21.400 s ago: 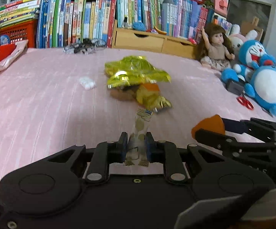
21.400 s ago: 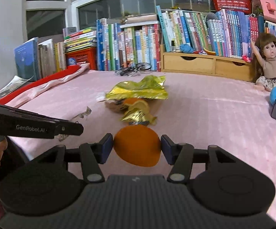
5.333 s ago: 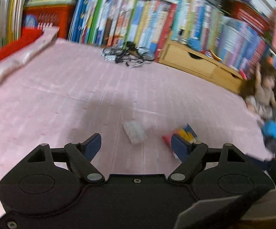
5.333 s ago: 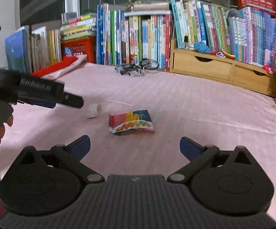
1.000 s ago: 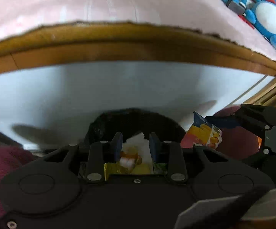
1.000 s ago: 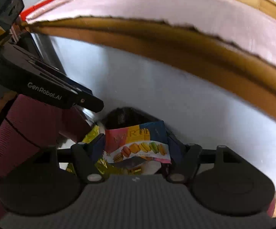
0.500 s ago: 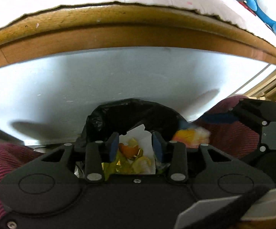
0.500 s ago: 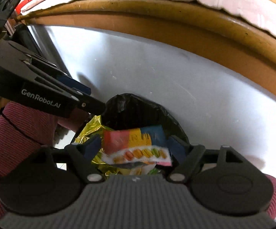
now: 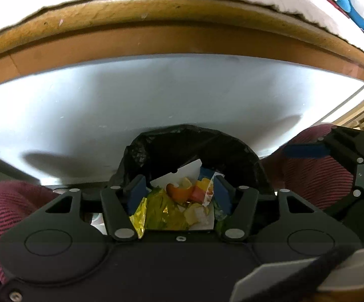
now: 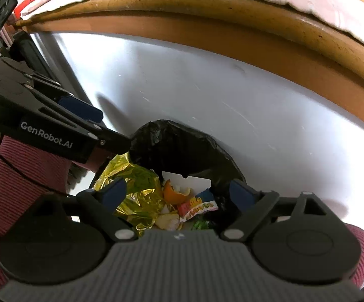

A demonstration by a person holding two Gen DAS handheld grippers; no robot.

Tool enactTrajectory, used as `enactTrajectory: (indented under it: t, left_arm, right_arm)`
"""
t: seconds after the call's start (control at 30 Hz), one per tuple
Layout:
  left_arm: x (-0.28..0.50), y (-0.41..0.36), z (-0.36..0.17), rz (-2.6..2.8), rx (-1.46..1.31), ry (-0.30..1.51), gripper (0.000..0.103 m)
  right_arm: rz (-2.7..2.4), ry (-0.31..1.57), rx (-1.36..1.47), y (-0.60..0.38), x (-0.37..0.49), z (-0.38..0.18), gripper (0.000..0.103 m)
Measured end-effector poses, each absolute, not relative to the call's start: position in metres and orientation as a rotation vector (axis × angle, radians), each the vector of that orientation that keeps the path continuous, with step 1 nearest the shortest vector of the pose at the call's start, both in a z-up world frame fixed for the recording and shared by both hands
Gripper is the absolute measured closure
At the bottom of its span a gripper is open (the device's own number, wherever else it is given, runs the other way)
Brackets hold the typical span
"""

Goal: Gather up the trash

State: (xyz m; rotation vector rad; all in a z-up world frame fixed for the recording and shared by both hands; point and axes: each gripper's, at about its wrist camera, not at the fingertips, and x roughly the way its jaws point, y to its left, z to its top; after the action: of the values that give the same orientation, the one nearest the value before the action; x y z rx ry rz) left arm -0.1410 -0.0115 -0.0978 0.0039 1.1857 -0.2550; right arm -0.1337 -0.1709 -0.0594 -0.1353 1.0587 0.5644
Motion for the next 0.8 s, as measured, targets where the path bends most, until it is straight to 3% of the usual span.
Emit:
enactTrajectory:
  t: [0.53, 0.8]
  left_arm:
    - [-0.146, -0.010, -0.115, -0.207, -0.003, 1.233, 0.028]
    - [-0.147, -0.008, -0.135, -0.155, -0.019, 1.277, 0.027]
  right_arm:
    - [0.551, 1.081, -0.124, -0.170, -0.133, -0.067, 0.004]
    - [0.530, 1.112, -0.120, -0.168, -0.135, -0.081, 0.003]
